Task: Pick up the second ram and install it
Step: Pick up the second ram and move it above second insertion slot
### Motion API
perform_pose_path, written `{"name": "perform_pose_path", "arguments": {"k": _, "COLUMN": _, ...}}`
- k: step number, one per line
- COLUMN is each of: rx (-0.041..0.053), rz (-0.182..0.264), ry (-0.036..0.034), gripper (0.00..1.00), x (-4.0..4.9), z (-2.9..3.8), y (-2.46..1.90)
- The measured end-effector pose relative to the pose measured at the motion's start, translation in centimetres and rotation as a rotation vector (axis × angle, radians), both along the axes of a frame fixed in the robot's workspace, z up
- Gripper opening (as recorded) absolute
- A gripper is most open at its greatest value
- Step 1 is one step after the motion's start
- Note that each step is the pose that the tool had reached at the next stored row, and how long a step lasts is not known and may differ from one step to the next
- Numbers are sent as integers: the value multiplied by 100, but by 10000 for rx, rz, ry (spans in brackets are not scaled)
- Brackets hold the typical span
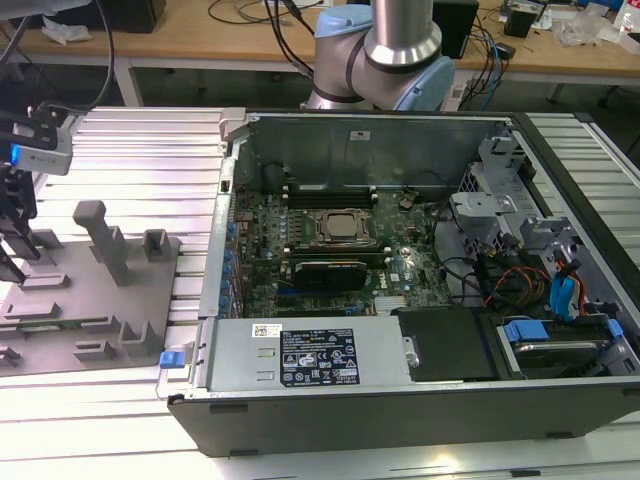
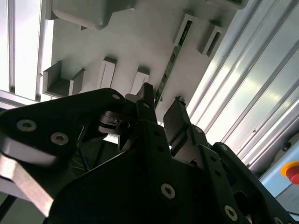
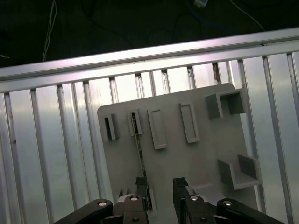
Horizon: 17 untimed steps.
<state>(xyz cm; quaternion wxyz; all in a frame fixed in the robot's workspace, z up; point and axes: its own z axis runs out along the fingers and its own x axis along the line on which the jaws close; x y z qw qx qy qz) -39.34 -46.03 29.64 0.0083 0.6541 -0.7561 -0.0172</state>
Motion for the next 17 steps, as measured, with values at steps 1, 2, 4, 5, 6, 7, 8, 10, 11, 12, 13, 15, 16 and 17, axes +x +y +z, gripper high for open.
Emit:
{"name": "perform_pose_path", "arguments": {"k": 1, "rx": -1, "rz": 0, "ry": 1, "gripper": 36, "x": 0, "z": -6, "y": 0}}
{"name": "perform_pose_path", "arguments": {"k": 2, "rx": 0, "rz": 0, "ry": 0, "gripper": 36, "x": 0, "z": -17, "y": 0}}
{"name": "perform_pose_path", "arguments": {"k": 4, "rx": 0, "rz": 0, "ry": 1, "gripper": 36, "x": 0, "z": -37, "y": 0}}
{"name": "perform_pose_path", "arguments": {"k": 5, "rx": 0, "rz": 0, "ry": 0, "gripper": 36, "x": 0, "z": -49, "y": 0}}
{"name": "perform_pose_path", "arguments": {"k": 6, "rx": 0, "rz": 0, "ry": 0, "gripper": 36, "x": 0, "z": -57, "y": 0}}
{"name": "perform_pose_path", "arguments": {"k": 7, "rx": 0, "rz": 0, "ry": 1, "gripper": 36, "x": 0, "z": -60, "y": 0}}
{"name": "perform_pose_path", "arguments": {"k": 8, "rx": 0, "rz": 0, "ry": 0, "gripper": 36, "x": 0, "z": -66, "y": 0}}
{"name": "perform_pose_path", "arguments": {"k": 10, "rx": 0, "rz": 0, "ry": 0, "gripper": 36, "x": 0, "z": -81, "y": 0}}
{"name": "perform_pose_path", "arguments": {"k": 11, "rx": 0, "rz": 0, "ry": 0, "gripper": 36, "x": 0, "z": -87, "y": 0}}
{"name": "perform_pose_path", "arguments": {"k": 12, "rx": 0, "rz": 0, "ry": 0, "gripper": 36, "x": 0, "z": -95, "y": 0}}
{"name": "perform_pose_path", "arguments": {"k": 13, "rx": 1, "rz": 0, "ry": -1, "gripper": 36, "x": 0, "z": -101, "y": 0}}
{"name": "perform_pose_path", "arguments": {"k": 15, "rx": 0, "rz": 0, "ry": 0, "gripper": 36, "x": 0, "z": -118, "y": 0}}
{"name": "perform_pose_path", "arguments": {"k": 16, "rx": 0, "rz": 0, "ry": -1, "gripper": 36, "x": 0, "z": -131, "y": 0}}
{"name": "perform_pose_path", "arguments": {"k": 17, "rx": 0, "rz": 0, "ry": 0, "gripper": 36, "x": 0, "z": -142, "y": 0}}
